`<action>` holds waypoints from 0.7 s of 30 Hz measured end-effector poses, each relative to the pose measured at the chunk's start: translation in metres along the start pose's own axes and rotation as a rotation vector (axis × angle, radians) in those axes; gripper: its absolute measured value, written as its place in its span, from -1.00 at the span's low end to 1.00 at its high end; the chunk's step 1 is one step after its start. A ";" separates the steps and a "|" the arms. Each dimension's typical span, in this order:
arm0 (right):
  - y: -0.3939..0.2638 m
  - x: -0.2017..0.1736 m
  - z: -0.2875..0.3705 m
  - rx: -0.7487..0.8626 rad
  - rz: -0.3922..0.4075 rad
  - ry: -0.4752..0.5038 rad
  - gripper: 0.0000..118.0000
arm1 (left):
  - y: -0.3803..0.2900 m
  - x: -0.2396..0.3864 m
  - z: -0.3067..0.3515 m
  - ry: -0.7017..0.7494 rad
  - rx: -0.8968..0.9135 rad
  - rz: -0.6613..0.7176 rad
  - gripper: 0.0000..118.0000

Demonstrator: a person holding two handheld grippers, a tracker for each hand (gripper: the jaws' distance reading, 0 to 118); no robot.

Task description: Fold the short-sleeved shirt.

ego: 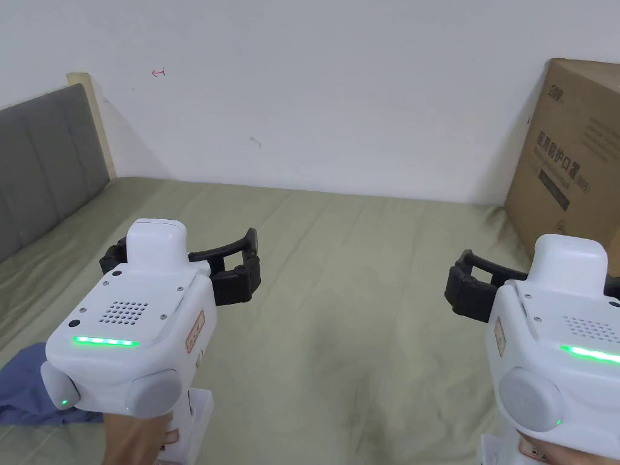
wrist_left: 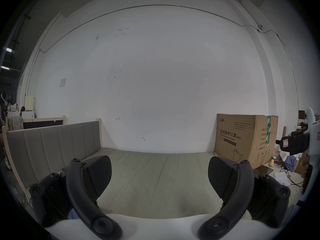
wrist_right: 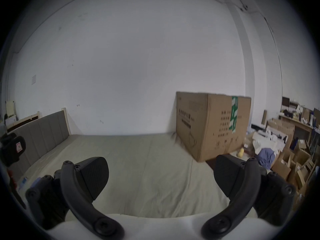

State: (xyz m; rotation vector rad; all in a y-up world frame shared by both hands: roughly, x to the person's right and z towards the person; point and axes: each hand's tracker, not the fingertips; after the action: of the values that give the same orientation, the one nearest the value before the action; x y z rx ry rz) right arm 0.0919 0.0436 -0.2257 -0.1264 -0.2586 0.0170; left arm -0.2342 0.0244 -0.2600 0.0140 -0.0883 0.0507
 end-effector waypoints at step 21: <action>-0.004 0.001 0.007 0.062 -0.027 0.043 1.00 | -0.001 0.001 0.002 0.007 0.008 -0.009 0.89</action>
State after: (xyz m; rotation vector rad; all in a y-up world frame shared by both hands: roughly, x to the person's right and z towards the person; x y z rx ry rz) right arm 0.0913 0.0403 -0.2185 -0.0617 -0.2168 -0.0046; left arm -0.2335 0.0236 -0.2580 0.0225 -0.0811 0.0426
